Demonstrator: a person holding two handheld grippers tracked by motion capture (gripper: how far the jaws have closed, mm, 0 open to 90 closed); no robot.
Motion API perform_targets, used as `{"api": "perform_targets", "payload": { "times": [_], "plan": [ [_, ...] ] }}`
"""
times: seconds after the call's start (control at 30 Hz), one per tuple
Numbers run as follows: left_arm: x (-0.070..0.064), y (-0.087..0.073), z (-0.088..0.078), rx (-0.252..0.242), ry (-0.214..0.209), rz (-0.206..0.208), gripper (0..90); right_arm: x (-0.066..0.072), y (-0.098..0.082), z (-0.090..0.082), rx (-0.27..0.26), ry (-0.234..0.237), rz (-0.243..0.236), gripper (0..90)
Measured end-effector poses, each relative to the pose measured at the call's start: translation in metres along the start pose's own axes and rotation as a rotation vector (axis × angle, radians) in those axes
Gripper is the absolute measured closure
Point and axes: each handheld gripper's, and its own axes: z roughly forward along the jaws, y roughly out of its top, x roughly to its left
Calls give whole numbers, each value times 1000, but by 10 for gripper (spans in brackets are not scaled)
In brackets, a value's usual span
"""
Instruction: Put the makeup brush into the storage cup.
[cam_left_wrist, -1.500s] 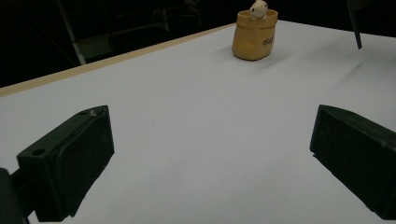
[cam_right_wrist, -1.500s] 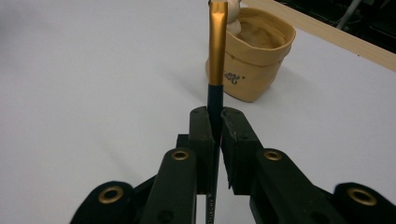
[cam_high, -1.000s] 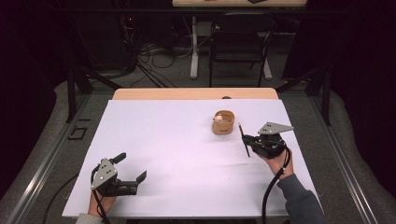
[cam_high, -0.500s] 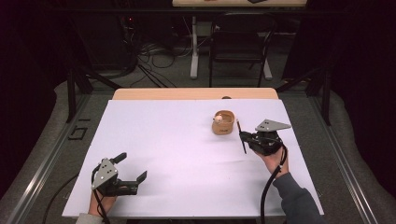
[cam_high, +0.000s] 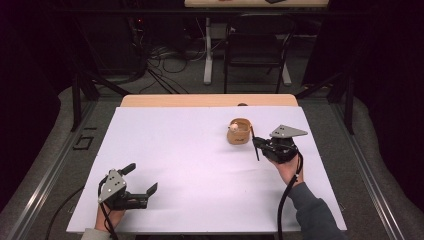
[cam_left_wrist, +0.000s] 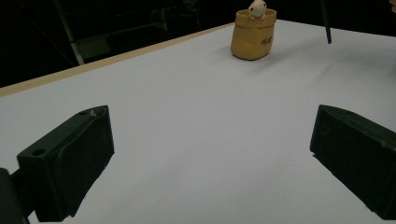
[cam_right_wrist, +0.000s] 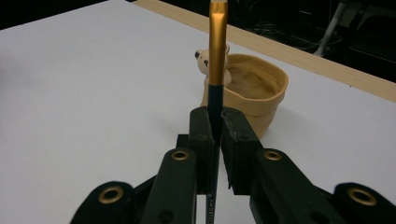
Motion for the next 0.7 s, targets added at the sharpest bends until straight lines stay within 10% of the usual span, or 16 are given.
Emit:
{"api": "perform_targets", "payload": {
  "times": [0.7],
  "plan": [
    [-1,0,1,-2,-2,-2,0,0,10,8,-59,-13,18,832]
  ]
}}
